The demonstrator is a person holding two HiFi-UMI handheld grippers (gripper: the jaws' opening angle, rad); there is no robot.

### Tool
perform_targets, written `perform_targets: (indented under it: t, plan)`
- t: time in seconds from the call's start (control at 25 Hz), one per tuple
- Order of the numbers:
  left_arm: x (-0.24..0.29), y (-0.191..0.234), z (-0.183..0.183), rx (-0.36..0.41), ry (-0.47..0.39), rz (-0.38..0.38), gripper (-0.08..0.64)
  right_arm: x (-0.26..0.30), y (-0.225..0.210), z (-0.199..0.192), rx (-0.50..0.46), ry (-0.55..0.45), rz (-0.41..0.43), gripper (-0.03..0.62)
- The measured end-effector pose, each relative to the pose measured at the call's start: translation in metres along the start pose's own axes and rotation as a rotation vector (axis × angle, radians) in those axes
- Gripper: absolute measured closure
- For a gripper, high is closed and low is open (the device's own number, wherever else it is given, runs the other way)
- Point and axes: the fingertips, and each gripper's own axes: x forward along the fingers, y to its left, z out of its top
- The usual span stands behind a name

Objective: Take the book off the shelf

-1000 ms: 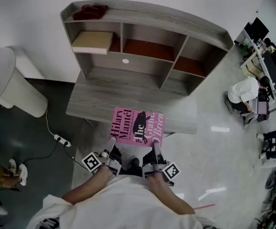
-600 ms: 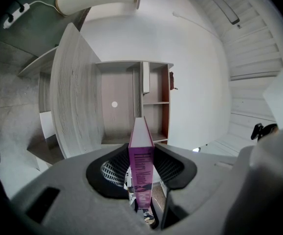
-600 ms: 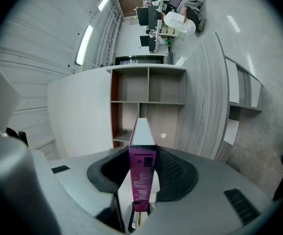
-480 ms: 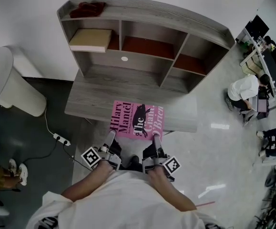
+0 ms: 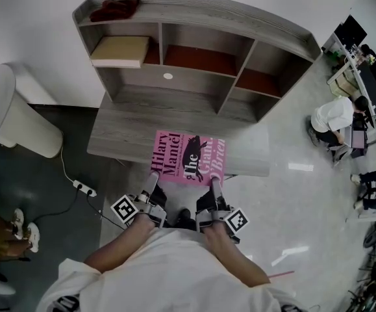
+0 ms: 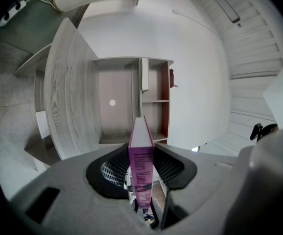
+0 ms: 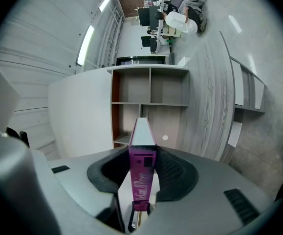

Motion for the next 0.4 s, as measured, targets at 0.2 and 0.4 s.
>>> perform_targets:
  t: [0.2, 0.4]
  plan:
    - [0.0008, -0.0011, -0.0009, -0.007, -0.003, -0.003, 0.405, -0.0004, 0.0001, 0.0012, 0.001, -0.002, -0.002, 0.437]
    - [0.0013, -0.0043, -0.0012, -0.002, -0.004, -0.007, 0.405, 0.0008, 0.0045, 0.0022, 0.001, 0.000, 0.007, 0.437]
